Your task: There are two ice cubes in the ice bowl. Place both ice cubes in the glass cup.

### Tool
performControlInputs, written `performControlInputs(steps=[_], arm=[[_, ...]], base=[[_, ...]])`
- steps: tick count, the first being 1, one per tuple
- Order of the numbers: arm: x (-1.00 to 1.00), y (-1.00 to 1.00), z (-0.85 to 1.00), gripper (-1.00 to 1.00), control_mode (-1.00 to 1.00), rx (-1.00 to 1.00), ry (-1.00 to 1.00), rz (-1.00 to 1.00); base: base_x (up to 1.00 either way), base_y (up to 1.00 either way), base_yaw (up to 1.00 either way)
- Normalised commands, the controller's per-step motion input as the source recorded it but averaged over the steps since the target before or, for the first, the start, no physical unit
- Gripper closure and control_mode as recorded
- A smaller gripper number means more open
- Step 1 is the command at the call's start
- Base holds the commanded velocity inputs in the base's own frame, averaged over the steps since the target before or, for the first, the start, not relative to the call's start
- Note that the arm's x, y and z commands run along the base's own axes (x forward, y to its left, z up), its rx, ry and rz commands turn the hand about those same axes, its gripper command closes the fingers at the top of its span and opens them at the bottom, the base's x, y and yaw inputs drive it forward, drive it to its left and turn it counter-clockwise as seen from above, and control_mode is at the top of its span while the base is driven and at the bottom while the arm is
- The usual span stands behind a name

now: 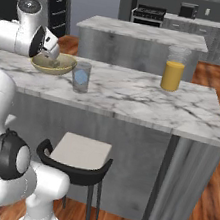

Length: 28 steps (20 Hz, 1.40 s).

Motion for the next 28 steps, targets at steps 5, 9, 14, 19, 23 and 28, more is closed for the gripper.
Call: performControlInputs(steps=[5, 9, 14, 19, 23, 28], arm=[[0.40, 0.27, 0.00, -1.00, -1.00, 0.00, 0.05, -0.01], [0.44, 0.08, 0.00, -1.00, -1.00, 0.00, 0.07, -0.04], [0.47, 0.00, -0.01, -1.00, -1.00, -0.01, 0.04, -0.02], [0.33, 0.05, -0.18, -1.00, -1.00, -0.01, 0.04, -0.01], [0.16, 0.07, -0.33, -1.00, -1.00, 0.00, 0.04, 0.00], [0.23, 0.19, -0.28, -1.00, -1.00, -0.03, 0.02, 0.00]], base=[[0.00, 0.00, 0.00], [0.00, 0.00, 0.00], [0.00, 0.00, 0.00], [0.00, 0.00, 0.00], [0.00, 0.00, 0.00], [0.00, 0.00, 0.00]])
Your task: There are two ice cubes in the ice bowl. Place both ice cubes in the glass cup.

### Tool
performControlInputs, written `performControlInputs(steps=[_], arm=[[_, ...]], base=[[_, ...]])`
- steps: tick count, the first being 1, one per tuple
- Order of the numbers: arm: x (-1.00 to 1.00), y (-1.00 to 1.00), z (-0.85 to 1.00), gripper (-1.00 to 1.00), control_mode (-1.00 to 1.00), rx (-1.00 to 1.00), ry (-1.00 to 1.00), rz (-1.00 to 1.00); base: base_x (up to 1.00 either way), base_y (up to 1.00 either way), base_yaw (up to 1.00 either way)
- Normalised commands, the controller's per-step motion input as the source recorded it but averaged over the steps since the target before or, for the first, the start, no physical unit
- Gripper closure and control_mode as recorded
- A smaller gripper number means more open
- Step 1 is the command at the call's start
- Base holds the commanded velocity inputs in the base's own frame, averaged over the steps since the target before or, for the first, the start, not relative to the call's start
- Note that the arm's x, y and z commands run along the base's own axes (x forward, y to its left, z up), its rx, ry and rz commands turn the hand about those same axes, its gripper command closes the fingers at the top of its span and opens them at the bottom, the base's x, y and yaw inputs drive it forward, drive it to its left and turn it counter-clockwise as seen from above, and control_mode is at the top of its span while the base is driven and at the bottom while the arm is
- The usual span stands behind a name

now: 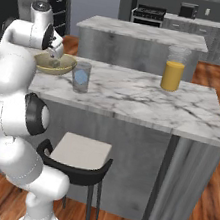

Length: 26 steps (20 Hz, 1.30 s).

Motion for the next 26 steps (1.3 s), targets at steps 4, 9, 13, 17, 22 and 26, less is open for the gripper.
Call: performControlInputs(steps=[4, 9, 13, 17, 22, 26], arm=[[0.18, 0.17, -0.29, -1.00, -1.00, -0.03, 0.00, 0.00], [0.22, 0.10, -0.27, -1.00, -1.00, -0.02, 0.00, 0.00], [0.25, 0.00, -0.20, -1.00, -1.00, 0.00, 0.00, 0.00], [0.30, 0.00, -0.14, -1.00, -1.00, 0.00, 0.00, 0.00], [0.37, 0.05, -0.13, -1.00, -1.00, 0.00, 0.01, 0.00], [0.38, 0.08, -0.14, -1.00, -1.00, 0.00, 0.02, 0.00]], base=[[0.00, 0.00, 0.00], [0.00, 0.00, 0.00], [0.00, 0.00, 0.00], [0.00, 0.00, 0.00], [0.00, 0.00, 0.00], [0.00, 0.00, 0.00]])
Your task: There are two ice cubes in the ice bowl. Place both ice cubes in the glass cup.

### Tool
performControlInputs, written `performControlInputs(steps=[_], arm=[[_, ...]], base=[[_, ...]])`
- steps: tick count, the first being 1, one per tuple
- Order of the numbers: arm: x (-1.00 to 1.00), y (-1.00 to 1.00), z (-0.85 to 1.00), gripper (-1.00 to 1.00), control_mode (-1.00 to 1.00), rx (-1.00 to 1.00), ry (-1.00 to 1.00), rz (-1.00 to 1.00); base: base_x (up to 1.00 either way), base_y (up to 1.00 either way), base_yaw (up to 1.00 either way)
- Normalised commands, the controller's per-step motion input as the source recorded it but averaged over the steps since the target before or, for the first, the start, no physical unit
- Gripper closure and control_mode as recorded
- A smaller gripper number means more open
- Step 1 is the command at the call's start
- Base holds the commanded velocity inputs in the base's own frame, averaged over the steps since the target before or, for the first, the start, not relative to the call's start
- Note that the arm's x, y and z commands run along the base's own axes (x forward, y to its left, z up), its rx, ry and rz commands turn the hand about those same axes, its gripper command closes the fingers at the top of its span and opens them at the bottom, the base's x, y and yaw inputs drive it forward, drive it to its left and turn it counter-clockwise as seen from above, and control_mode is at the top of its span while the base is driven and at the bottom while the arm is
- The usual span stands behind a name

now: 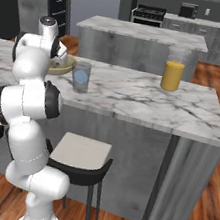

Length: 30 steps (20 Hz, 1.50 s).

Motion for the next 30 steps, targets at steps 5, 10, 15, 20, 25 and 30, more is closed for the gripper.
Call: performControlInputs(steps=[5, 10, 15, 20, 25, 30], arm=[[0.27, 0.05, -0.15, -1.00, -1.00, 0.00, 0.02, 0.00], [0.24, 0.05, -0.18, -1.00, -1.00, 0.00, 0.01, 0.00], [0.17, 0.06, -0.26, -1.00, -1.00, 0.00, 0.00, 0.00], [0.17, 0.07, -0.21, -1.00, -1.00, 0.00, 0.00, 0.00], [0.22, 0.13, -0.18, -1.00, -1.00, 0.00, 0.00, 0.00], [0.26, 0.11, -0.14, -1.00, -1.00, 0.00, 0.00, 0.00]], base=[[0.00, 0.00, 0.00], [0.00, 0.00, 0.00], [0.00, 0.00, 0.00], [0.00, 0.00, 0.00], [0.00, 0.00, 0.00], [0.00, 0.00, 0.00]])
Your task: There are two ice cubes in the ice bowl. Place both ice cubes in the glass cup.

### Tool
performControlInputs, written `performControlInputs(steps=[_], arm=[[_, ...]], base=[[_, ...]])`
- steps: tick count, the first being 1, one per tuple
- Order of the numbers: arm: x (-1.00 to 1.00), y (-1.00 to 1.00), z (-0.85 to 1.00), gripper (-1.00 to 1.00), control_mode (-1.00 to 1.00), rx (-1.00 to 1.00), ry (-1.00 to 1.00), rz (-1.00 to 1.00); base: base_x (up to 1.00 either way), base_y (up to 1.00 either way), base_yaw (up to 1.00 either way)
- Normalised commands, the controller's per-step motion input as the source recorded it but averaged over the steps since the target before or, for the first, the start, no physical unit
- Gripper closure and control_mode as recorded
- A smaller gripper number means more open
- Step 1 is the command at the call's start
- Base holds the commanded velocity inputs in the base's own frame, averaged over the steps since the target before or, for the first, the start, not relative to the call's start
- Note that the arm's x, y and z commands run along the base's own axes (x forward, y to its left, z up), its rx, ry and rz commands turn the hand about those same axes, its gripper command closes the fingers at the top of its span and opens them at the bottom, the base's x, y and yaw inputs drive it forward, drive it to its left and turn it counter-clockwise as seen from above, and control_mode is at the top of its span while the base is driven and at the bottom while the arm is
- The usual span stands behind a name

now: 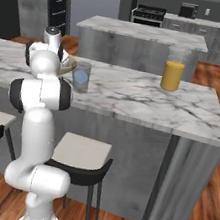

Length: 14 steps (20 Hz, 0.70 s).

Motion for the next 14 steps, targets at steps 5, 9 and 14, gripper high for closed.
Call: performControlInputs(steps=[5, 9, 14], arm=[[0.25, 0.12, -0.17, -1.00, -1.00, -0.01, 0.00, 0.00], [0.07, 0.10, -0.20, 1.00, -1.00, -0.04, 0.06, 0.00], [-0.02, 0.02, -0.11, 1.00, -1.00, -0.05, 0.17, 0.00]], base=[[0.00, 0.00, 0.00], [0.00, 0.00, 0.00], [0.00, 0.00, 0.00]])
